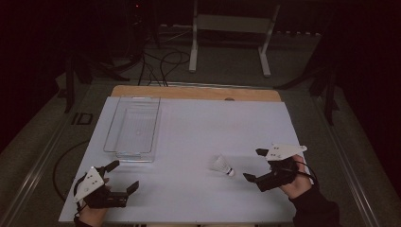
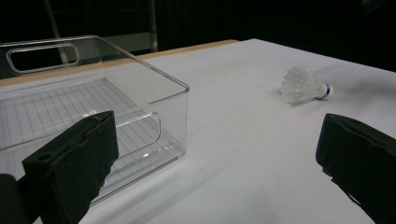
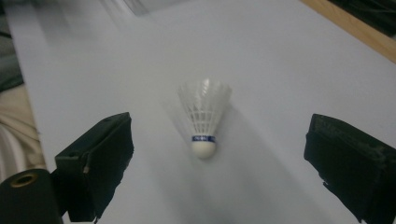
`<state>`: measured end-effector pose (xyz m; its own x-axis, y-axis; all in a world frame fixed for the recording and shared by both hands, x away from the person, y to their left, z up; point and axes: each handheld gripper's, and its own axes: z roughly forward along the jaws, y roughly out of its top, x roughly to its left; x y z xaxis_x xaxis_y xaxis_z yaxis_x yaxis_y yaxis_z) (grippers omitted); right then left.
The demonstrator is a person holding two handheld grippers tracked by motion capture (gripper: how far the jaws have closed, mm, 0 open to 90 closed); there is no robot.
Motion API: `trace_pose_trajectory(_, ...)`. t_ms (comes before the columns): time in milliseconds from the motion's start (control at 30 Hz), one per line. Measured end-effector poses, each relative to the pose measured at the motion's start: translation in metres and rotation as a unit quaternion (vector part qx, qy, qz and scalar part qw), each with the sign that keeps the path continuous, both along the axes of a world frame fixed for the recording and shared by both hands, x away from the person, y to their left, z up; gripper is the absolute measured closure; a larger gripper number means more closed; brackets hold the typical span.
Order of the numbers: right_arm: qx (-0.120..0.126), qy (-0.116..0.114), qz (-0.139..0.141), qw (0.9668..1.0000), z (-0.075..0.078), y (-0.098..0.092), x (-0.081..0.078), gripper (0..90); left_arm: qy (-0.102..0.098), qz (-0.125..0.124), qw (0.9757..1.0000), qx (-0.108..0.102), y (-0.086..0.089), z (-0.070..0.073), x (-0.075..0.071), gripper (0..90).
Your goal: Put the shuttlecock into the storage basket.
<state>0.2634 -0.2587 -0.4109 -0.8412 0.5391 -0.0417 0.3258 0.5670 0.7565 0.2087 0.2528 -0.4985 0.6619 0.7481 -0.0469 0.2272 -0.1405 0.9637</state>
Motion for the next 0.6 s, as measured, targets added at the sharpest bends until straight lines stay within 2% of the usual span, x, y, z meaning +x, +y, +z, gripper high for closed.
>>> trace_pose_trajectory(33,-0.002,0.013,0.003,0.9999,-0.001,0.001,0.001,7.8,0.0,0.0,1.0,0.0,0.0,0.0,0.0,0.0)
trace_pose_trajectory(167,-0.024,0.03,0.005,0.9993,-0.006,0.005,0.004,7.7,0.0,-0.001,1.0,-0.001,0.0,0.0,0.0,0.0)
trace_pose_trajectory(233,-0.026,0.042,0.01,0.9987,-0.008,0.007,0.005,7.8,0.0,-0.002,1.0,-0.001,0.0,0.0,0.0,0.0)
trace_pose_trajectory(467,-0.045,0.056,0.018,0.9972,-0.011,0.014,0.007,7.8,0.0,-0.003,1.0,-0.002,0.0,0.0,0.0,0.0)
trace_pose_trajectory(600,-0.069,0.07,0.017,0.9951,-0.016,0.017,0.01,7.8,0.0,-0.004,1.0,-0.002,0.0,0.0,0.0,0.0)
